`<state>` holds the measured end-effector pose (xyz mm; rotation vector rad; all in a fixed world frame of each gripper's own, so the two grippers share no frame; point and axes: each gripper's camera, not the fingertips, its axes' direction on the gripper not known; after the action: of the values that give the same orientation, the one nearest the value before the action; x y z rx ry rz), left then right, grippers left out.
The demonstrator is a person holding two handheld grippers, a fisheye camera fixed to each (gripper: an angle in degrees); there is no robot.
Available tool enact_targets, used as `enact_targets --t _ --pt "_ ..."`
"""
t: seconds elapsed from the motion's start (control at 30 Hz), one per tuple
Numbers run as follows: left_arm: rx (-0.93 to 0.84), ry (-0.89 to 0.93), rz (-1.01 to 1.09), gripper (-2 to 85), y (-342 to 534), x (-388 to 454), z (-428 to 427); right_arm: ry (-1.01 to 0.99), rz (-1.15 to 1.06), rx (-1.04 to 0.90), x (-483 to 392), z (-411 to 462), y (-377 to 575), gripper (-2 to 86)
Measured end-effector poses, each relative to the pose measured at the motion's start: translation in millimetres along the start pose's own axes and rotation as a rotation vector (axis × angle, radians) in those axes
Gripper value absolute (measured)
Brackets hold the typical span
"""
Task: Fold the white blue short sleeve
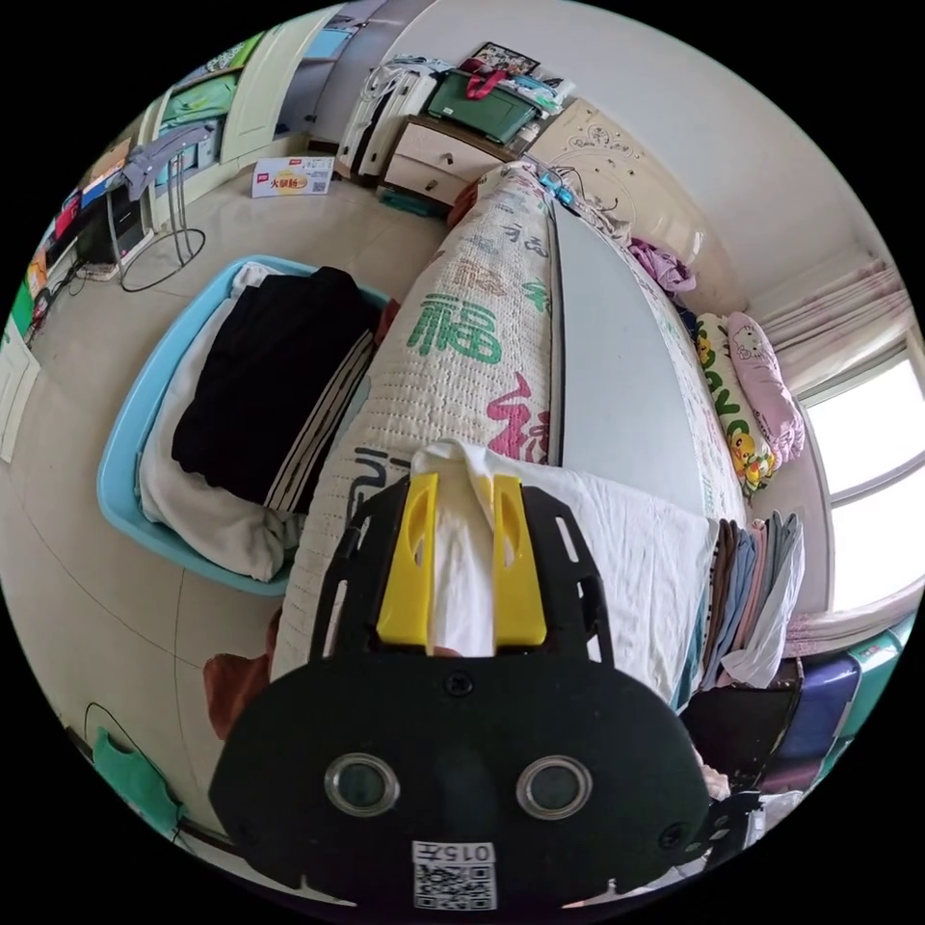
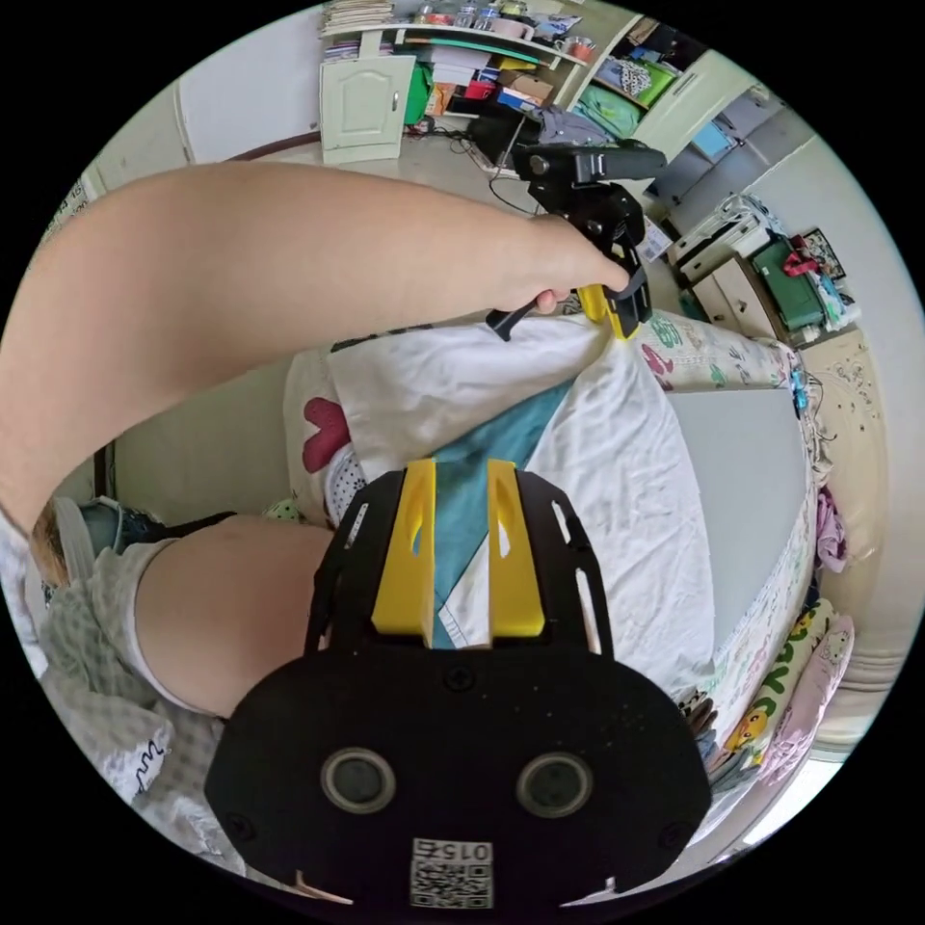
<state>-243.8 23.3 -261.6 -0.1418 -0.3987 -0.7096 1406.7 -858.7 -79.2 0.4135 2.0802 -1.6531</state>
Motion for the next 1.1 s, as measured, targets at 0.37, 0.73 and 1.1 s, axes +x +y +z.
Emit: enact_targets --t 0.37,0.73,1.1 --pt "0.063 0.011 0.027 -0.4 -5 17 13 -0.061 0.026 0.118 24 -75 -31 -0.9" --pt "0.023 -0.188 0.160 0.1 -2 72 58 -0.104 -0.017 0.032 57 -155 -110 -0.3" --pt "0.042 -0.316 0.193 5.1 43 100 38 -0.257 -0.103 0.083 155 -308 -161 -1.0"
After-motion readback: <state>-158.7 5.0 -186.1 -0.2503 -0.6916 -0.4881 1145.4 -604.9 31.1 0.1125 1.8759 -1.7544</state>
